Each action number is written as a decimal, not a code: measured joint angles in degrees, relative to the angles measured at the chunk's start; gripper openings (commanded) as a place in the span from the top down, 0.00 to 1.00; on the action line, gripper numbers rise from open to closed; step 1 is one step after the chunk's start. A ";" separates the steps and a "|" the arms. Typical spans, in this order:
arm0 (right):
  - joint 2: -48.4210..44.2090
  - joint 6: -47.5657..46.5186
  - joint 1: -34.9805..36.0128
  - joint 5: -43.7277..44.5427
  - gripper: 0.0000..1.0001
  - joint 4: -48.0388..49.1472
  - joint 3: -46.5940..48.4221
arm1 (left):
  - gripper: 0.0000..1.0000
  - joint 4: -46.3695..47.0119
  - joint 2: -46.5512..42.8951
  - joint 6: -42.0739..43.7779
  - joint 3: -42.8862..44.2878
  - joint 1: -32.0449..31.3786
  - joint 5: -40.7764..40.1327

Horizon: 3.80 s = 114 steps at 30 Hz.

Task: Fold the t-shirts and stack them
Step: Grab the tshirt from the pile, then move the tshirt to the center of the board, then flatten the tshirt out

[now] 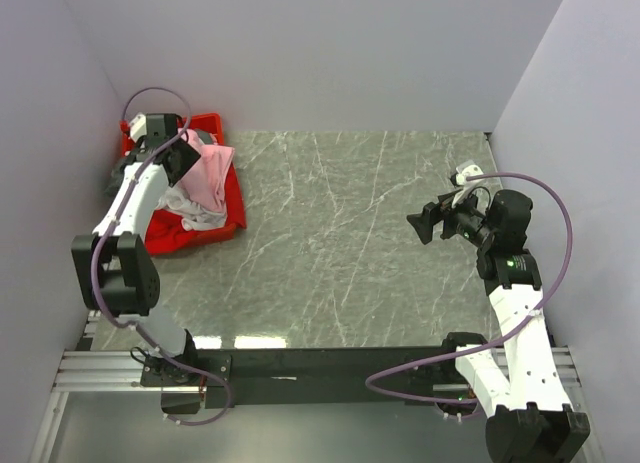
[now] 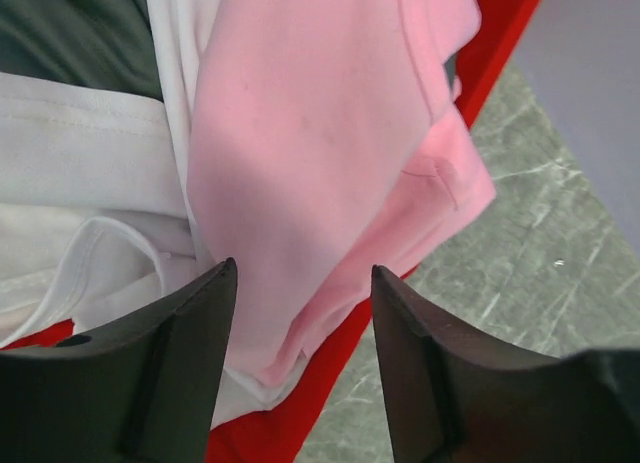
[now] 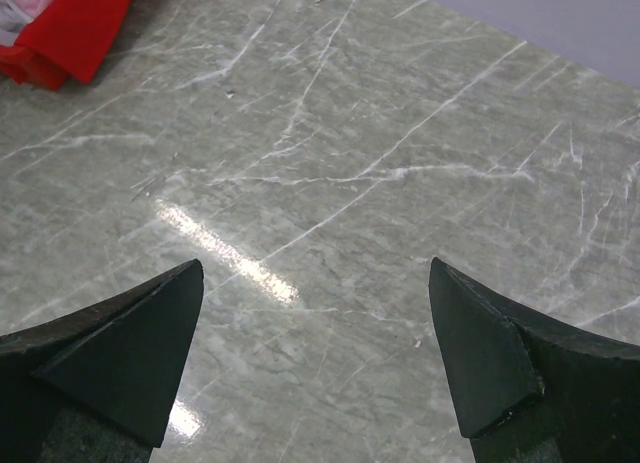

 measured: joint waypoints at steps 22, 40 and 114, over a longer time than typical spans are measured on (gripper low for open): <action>-0.63 -0.09 0.00 -0.24 0.00 -0.79 0.00 | 1.00 -4.46 8.31 2.32 5.16 0.28 -2.97; -0.76 -0.09 -0.37 -0.20 0.00 -0.85 0.00 | 1.00 18.95 -13.66 6.71 20.90 -11.08 28.33; 54.51 0.20 32.00 4.39 0.55 -8.11 12.70 | 0.25 16.15 -45.62 34.73 -36.57 -27.12 21.16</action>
